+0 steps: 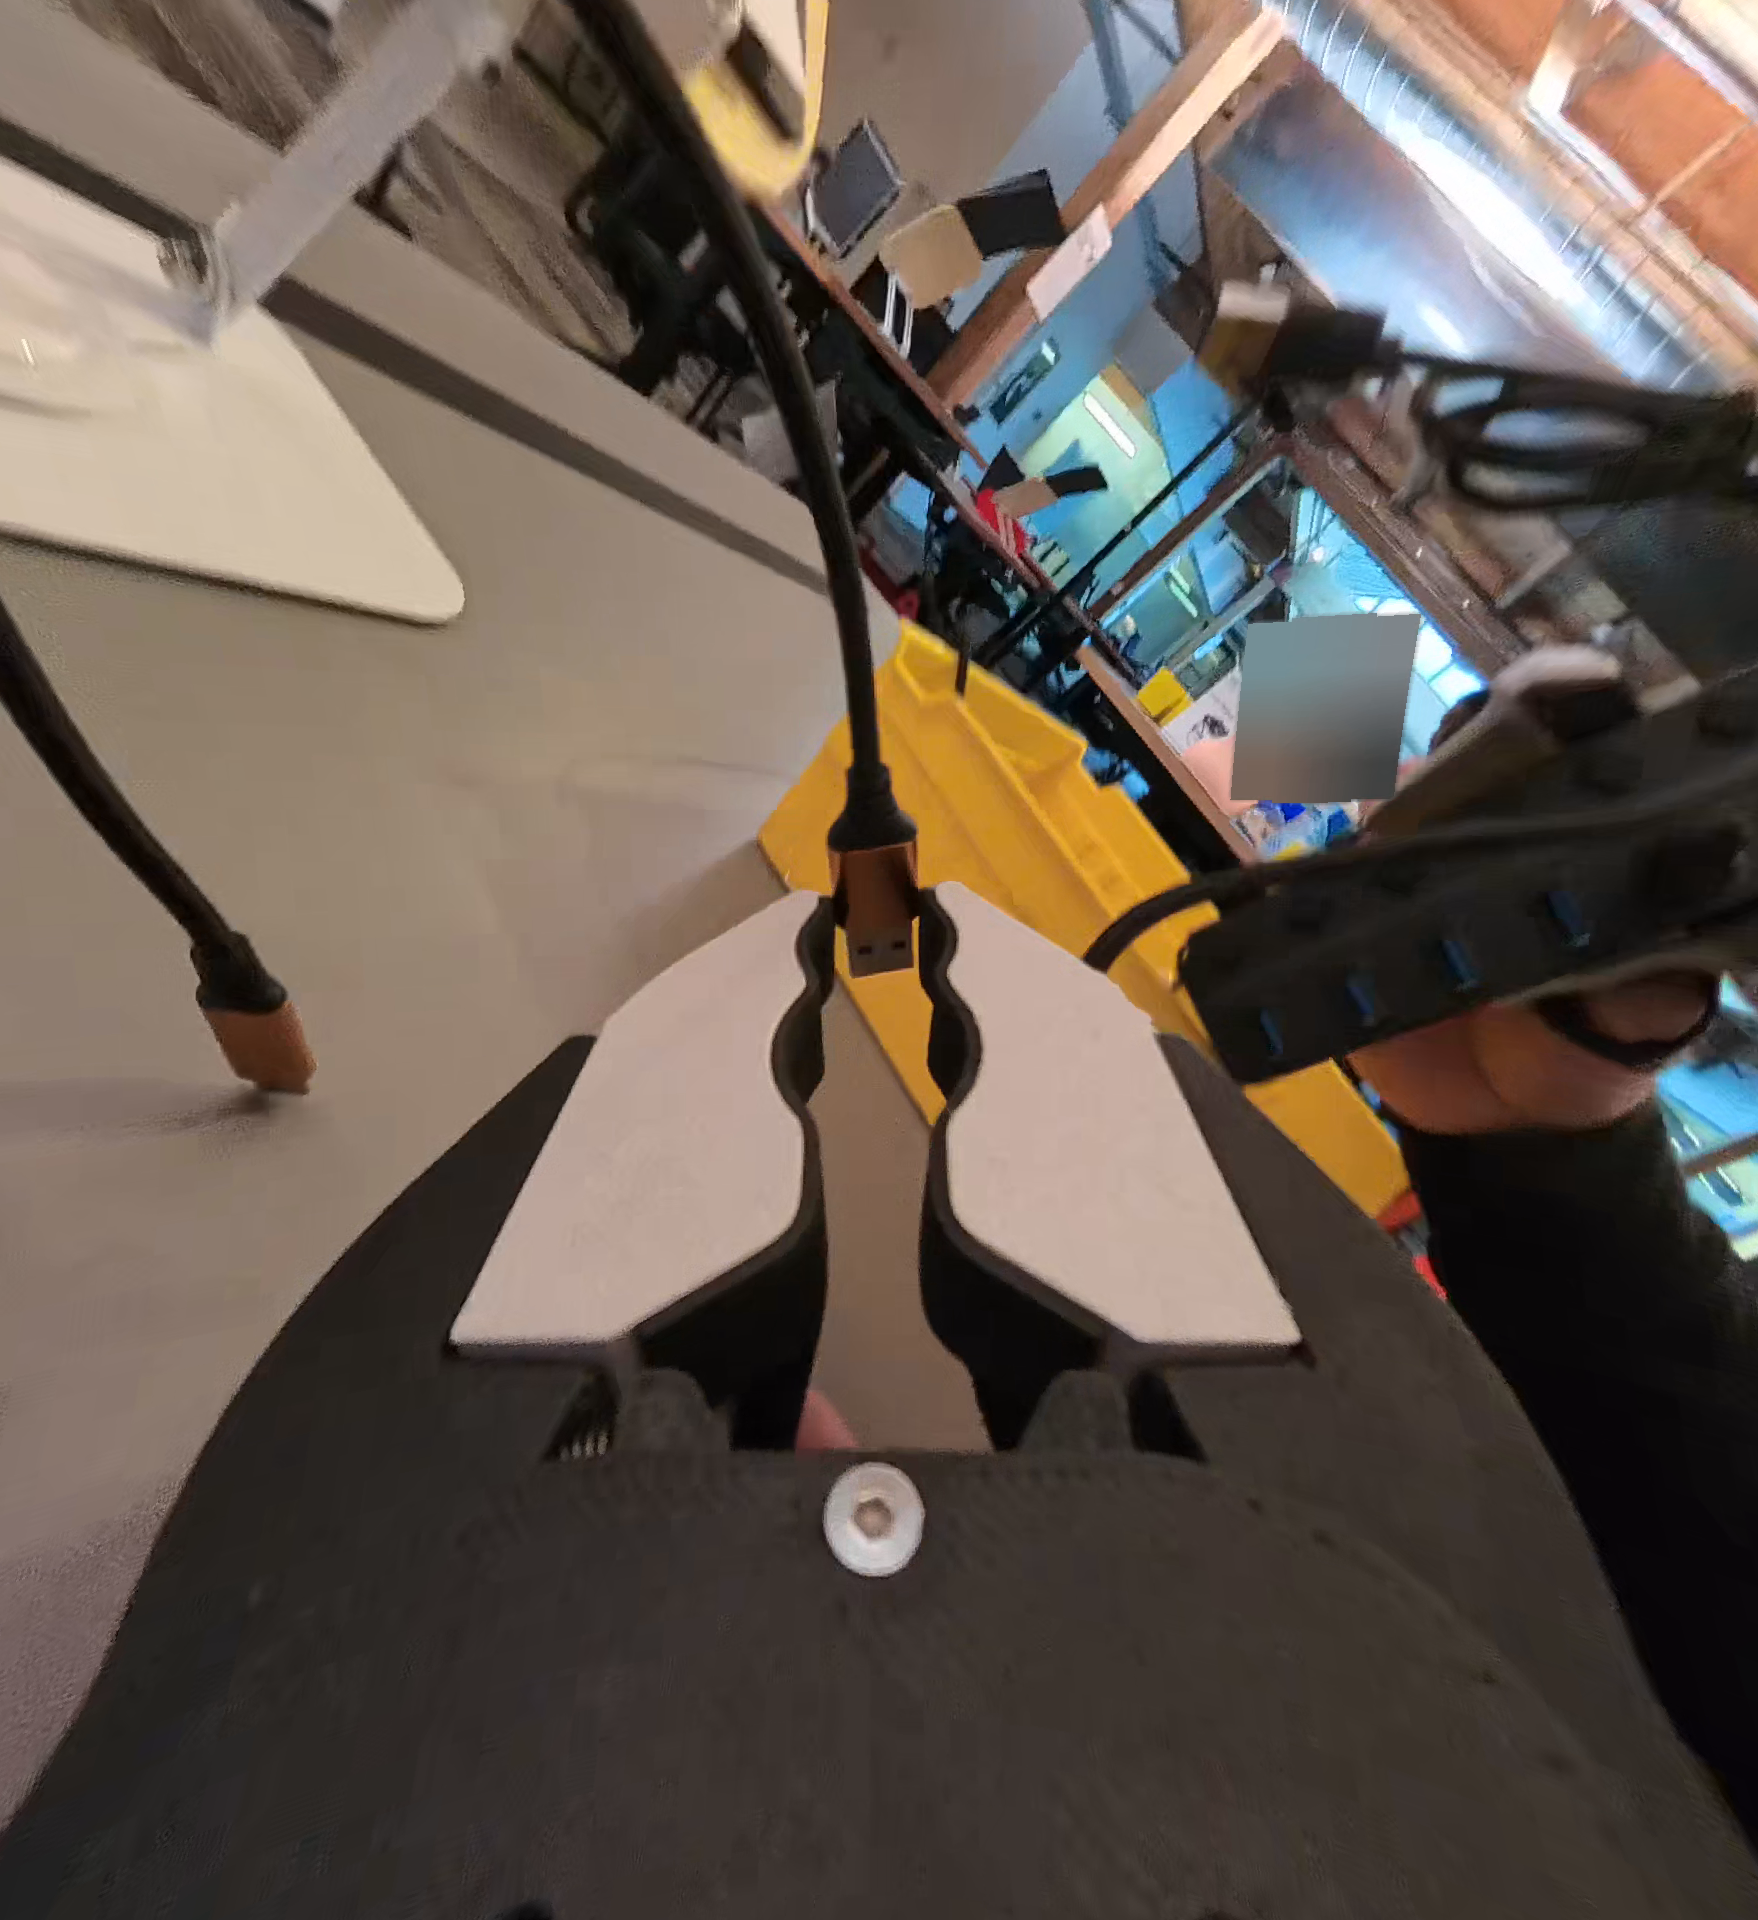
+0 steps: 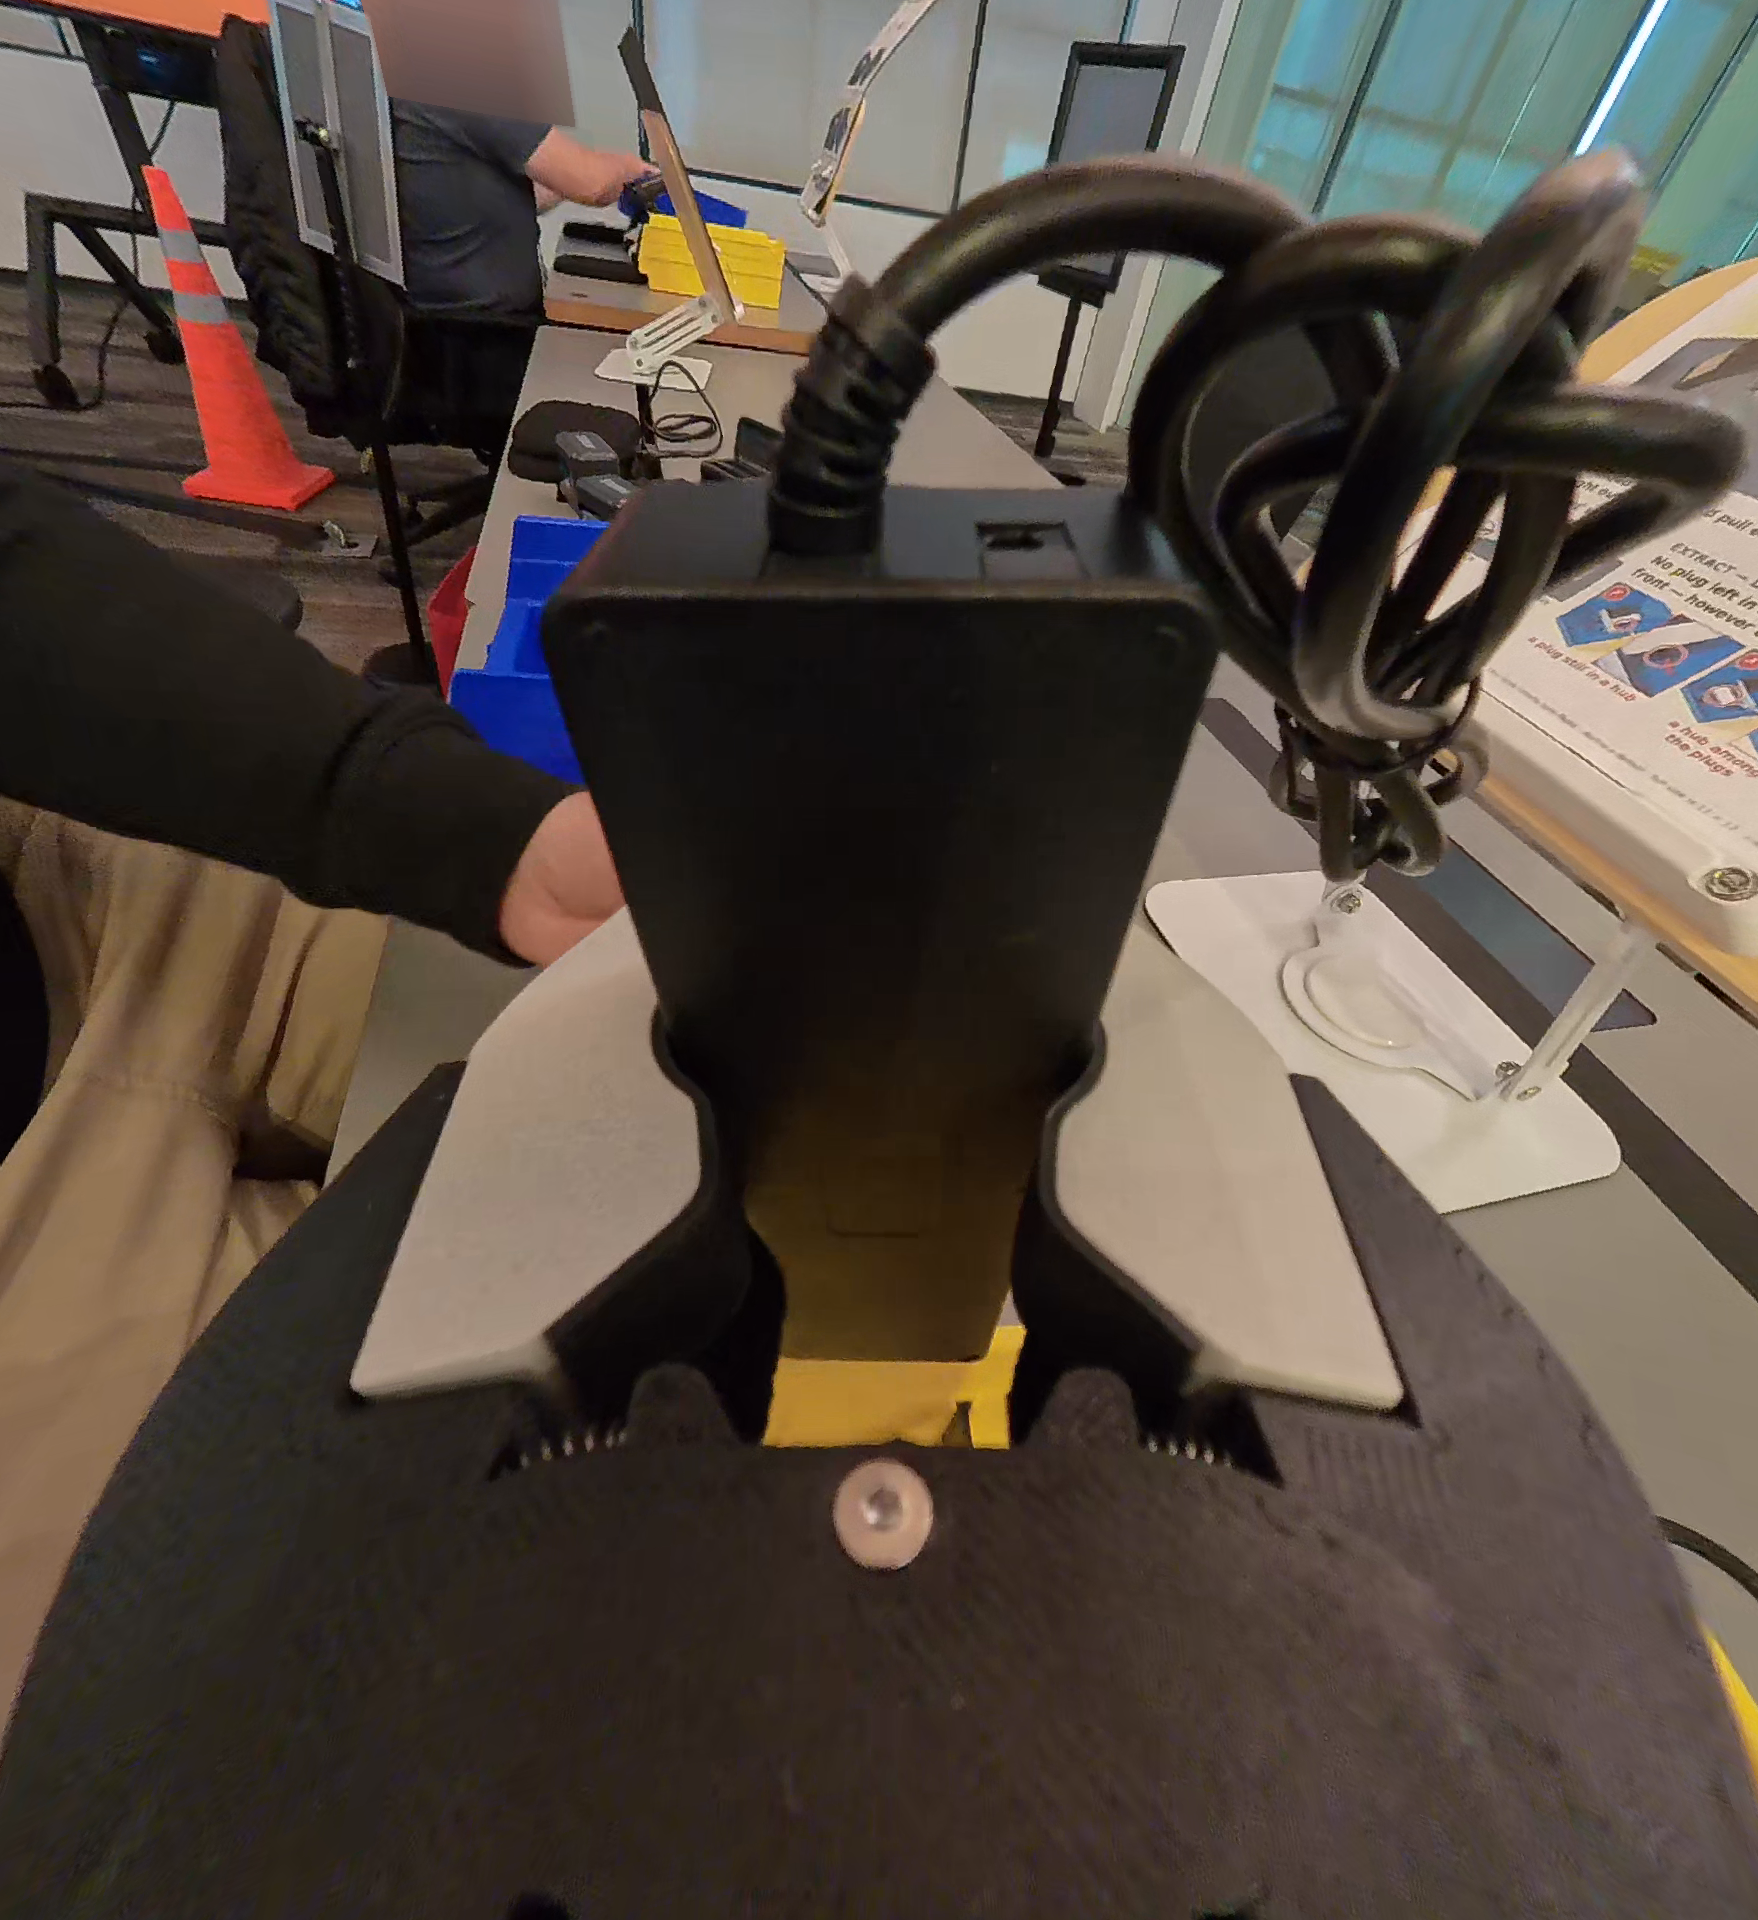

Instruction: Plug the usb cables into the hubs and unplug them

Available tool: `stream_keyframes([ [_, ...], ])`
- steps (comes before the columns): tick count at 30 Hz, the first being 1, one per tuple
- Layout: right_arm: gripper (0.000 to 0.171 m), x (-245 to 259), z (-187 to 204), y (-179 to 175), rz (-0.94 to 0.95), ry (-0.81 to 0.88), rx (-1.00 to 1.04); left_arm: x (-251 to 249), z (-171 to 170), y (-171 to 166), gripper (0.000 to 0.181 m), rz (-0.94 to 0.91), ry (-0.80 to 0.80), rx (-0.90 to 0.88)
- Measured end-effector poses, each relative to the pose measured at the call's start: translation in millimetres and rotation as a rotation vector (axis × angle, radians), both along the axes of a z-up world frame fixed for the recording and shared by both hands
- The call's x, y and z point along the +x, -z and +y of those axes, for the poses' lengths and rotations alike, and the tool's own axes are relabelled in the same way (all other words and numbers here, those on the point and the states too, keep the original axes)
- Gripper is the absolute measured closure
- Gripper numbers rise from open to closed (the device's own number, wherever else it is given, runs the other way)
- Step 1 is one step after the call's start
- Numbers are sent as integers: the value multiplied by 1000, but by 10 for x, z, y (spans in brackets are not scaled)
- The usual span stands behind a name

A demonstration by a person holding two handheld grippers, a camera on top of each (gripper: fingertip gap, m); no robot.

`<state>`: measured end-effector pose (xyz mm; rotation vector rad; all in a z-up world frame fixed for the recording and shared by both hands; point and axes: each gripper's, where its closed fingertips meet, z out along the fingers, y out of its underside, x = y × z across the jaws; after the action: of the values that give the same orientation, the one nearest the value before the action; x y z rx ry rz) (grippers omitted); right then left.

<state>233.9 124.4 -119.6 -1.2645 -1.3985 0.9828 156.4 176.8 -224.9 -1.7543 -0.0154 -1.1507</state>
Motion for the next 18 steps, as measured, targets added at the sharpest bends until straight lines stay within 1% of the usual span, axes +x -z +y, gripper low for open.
stream_keyframes([
  [2, 107, 7, 9, -4, 9, -2, -9, 24, -119, 127, 160, 25, 17, -30],
  [3, 107, 12, 12, -4, 11, -2, -11, -3, -172, 169, 161, 53, -1, -39],
  [5, 107, 20, 16, -4, 13, 0, -12, -102, -255, 116, 154, 111, -69, -3],
  [6, 107, 22, 16, -4, 12, 1, -11, -139, -298, 121, 148, 148, -95, -18],
  [7, 107, 21, 16, -2, 9, 2, -10, -177, -339, 194, 140, 199, -125, -73],
  [9, 107, 13, 10, 0, 4, 3, -8, -174, -489, 398, 120, 280, -122, -209],
  [10, 107, 7, 1, -2, 2, 0, -6, -172, -591, 495, 115, 315, -108, -278],
  [12, 107, -6, -14, -4, -2, -4, -1, -163, -820, 553, 115, 380, -69, -311],
  [13, 107, -9, -21, -3, -5, -7, 3, -194, -920, 568, 115, 449, -64, -303],
  [16, 107, -9, -25, -3, -8, -9, 4, -338, -1097, 560, 118, 690, -71, -214],
  [18, 107, -14, -30, -3, -6, -14, 1, -355, -1118, 536, 124, 864, -42, -143],
])
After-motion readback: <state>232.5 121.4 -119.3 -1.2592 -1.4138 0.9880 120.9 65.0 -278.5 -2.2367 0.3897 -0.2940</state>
